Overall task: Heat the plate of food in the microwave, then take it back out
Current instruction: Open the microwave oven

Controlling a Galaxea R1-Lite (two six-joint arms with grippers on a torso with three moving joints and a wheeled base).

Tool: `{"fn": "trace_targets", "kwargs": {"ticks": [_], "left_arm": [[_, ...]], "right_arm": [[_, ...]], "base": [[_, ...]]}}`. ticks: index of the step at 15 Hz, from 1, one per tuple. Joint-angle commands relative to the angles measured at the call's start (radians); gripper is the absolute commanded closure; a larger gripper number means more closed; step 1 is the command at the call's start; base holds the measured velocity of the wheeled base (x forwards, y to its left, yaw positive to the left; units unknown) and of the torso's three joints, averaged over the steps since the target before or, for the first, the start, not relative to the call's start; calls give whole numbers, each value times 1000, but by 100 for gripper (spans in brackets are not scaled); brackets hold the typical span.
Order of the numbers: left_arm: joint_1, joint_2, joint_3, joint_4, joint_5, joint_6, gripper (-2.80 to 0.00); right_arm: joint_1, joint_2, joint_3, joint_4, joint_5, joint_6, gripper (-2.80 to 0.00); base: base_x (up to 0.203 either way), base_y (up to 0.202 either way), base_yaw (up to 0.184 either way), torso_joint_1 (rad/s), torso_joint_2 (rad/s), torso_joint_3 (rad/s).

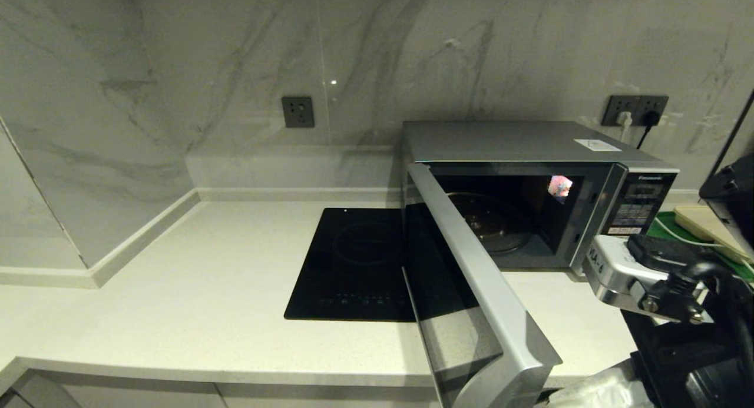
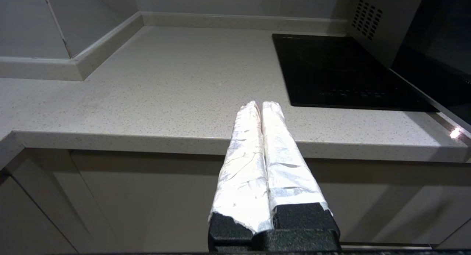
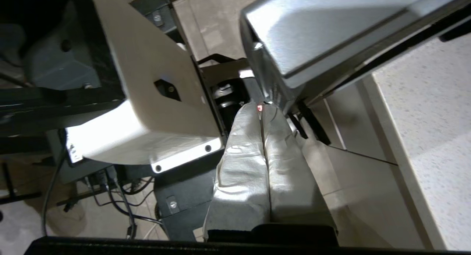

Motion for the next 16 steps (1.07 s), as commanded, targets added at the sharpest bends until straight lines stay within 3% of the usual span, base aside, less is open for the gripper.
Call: {"fn": "trace_targets", "kwargs": {"ticks": [1, 3, 6, 9, 12, 16], "left_arm": [[0, 0, 0, -1, 0, -1, 0], [0, 0, 0, -1, 0, 0, 0], [0, 0, 0, -1, 0, -1, 0], [0, 0, 0, -1, 0, -1, 0], [0, 0, 0, -1, 0, -1, 0], [0, 0, 0, -1, 0, -1, 0]], "right_arm": [[-1, -21, -2, 4, 29, 0, 0], [-13, -30, 2, 4, 22, 4, 0], [-134, -49, 3, -14, -37, 69, 0], [-161, -12, 47, -242, -60, 141, 0], [-145, 52, 47, -286, -70, 159, 0], [-20, 93, 30, -289, -69, 158, 0]], "base": [[0, 0, 0, 0, 0, 0], [0, 0, 0, 0, 0, 0], [0, 0, 0, 0, 0, 0], [0, 0, 0, 0, 0, 0], [0, 0, 0, 0, 0, 0], [0, 0, 0, 0, 0, 0]]}}
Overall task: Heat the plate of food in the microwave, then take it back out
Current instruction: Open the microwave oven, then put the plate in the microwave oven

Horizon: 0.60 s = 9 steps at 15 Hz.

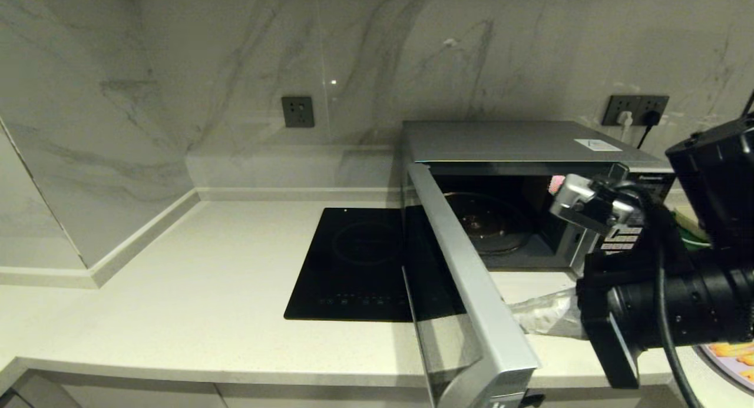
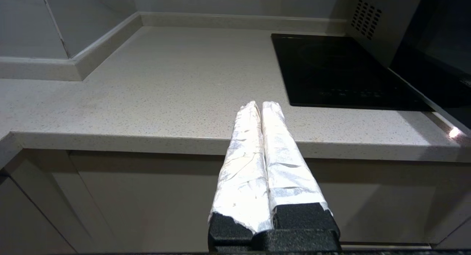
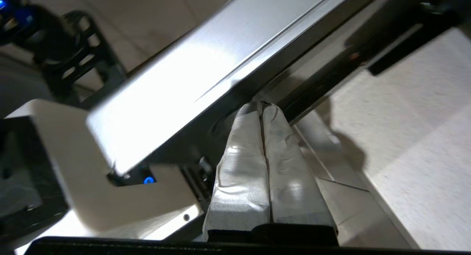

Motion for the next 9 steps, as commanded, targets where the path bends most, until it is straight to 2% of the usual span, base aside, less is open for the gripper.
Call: {"fn": "trace_targets", "kwargs": {"ticks": [1, 9], "left_arm": [[0, 0, 0, -1, 0, -1, 0], [0, 0, 0, -1, 0, 1, 0]], "right_arm": [[52, 30, -5, 1, -1, -2, 0], [38, 1, 34, 2, -38, 3, 0]], "base": [[0, 0, 0, 0, 0, 0], [0, 0, 0, 0, 0, 0]]}}
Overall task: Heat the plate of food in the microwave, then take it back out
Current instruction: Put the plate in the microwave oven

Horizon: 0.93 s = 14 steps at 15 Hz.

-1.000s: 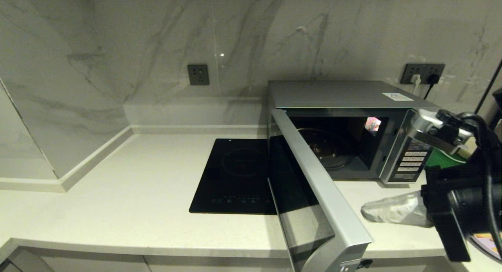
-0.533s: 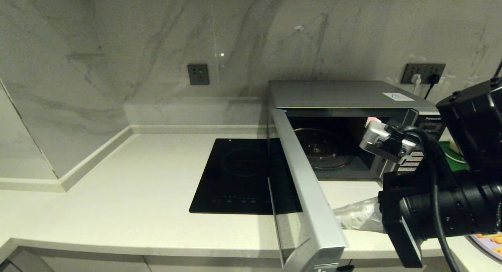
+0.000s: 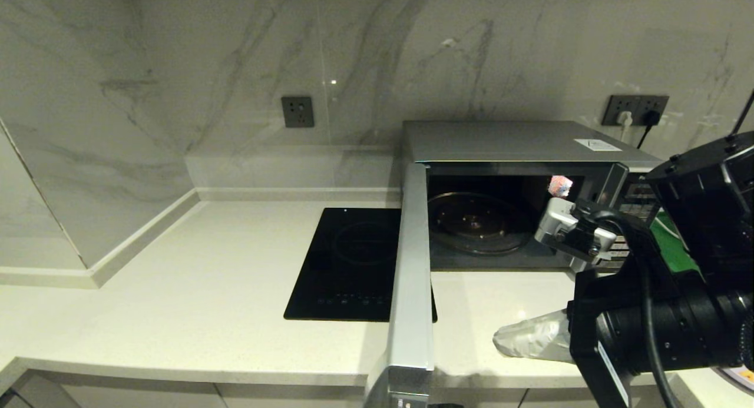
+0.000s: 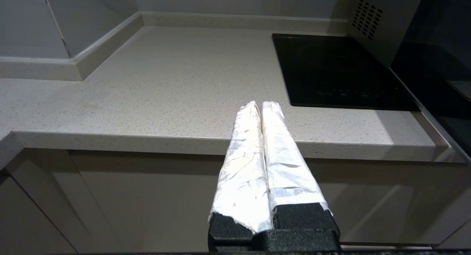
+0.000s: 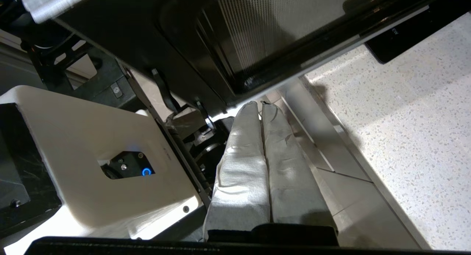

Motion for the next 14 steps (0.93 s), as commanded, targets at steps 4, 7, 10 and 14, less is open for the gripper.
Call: {"fn": "trace_targets", "kwargs": {"ticks": [4, 7, 10, 14], "left_arm": [[0, 0, 0, 0, 0, -1, 0], [0, 0, 0, 0, 0, -1, 0], [0, 0, 0, 0, 0, -1, 0], [0, 0, 0, 0, 0, 0, 0]], "right_arm": [[7, 26, -15, -2, 4, -4, 0], [35, 61, -23, -56, 5, -3, 0], [39, 70, -21, -67, 6, -1, 0], [39, 67, -5, -67, 6, -2, 0]], "base": [[0, 0, 0, 0, 0, 0], [0, 0, 0, 0, 0, 0], [0, 0, 0, 0, 0, 0], [0, 0, 0, 0, 0, 0]]}}
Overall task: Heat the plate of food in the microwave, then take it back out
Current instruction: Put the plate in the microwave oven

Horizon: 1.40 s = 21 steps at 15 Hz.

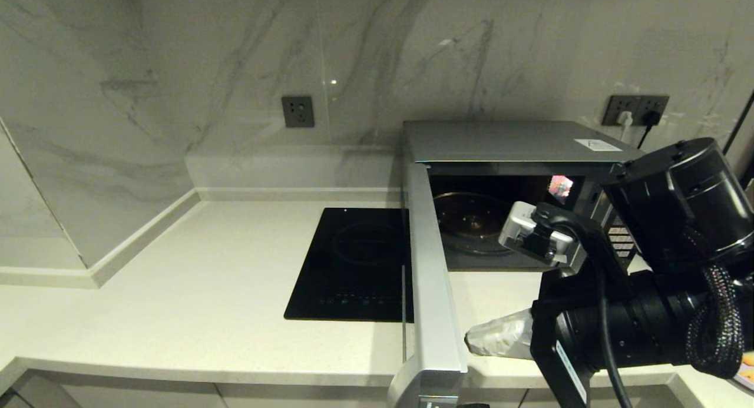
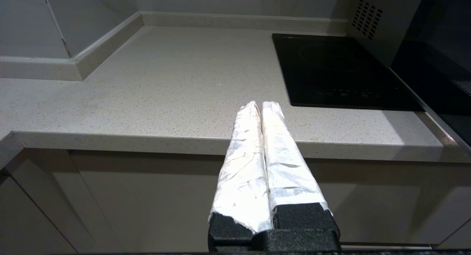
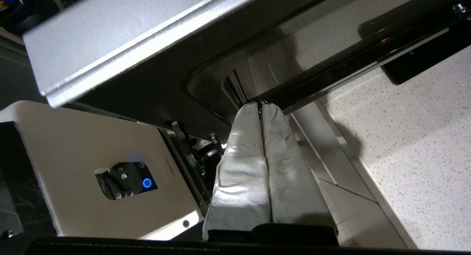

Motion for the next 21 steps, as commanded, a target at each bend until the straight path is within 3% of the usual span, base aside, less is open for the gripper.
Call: {"fn": "trace_targets", "kwargs": {"ticks": [1, 3, 4, 5, 7, 8, 9, 15, 16, 19, 21], "left_arm": [[0, 0, 0, 0, 0, -1, 0], [0, 0, 0, 0, 0, -1, 0], [0, 0, 0, 0, 0, -1, 0], [0, 0, 0, 0, 0, -1, 0], [0, 0, 0, 0, 0, 0, 0], [0, 0, 0, 0, 0, -1, 0], [0, 0, 0, 0, 0, -1, 0], [0, 0, 0, 0, 0, -1, 0], [0, 0, 0, 0, 0, -1, 0], [0, 0, 0, 0, 0, -1, 0], [0, 0, 0, 0, 0, 0, 0]], "right_arm": [[0, -2, 10, 2, -1, -1, 0], [-8, -9, 15, 3, -25, 6, 0], [-19, -14, 20, 3, -74, 22, 0], [-35, -21, 24, 6, -158, 50, 0], [-100, -22, 27, 29, -454, 123, 0], [-172, -25, 26, 57, -575, 157, 0], [-269, -40, 22, 106, -629, 183, 0], [-828, -191, -31, 423, -723, 330, 0], [-909, -218, -25, 448, -724, 340, -280], [-1088, -257, -3, 479, -696, 414, -280], [-1191, -249, 4, 500, -625, 453, -280]], "base": [[0, 0, 0, 0, 0, 0], [0, 0, 0, 0, 0, 0], [0, 0, 0, 0, 0, 0], [0, 0, 0, 0, 0, 0], [0, 0, 0, 0, 0, 0], [0, 0, 0, 0, 0, 0], [0, 0, 0, 0, 0, 0], [0, 0, 0, 0, 0, 0], [0, 0, 0, 0, 0, 0], [0, 0, 0, 0, 0, 0], [0, 0, 0, 0, 0, 0]]}}
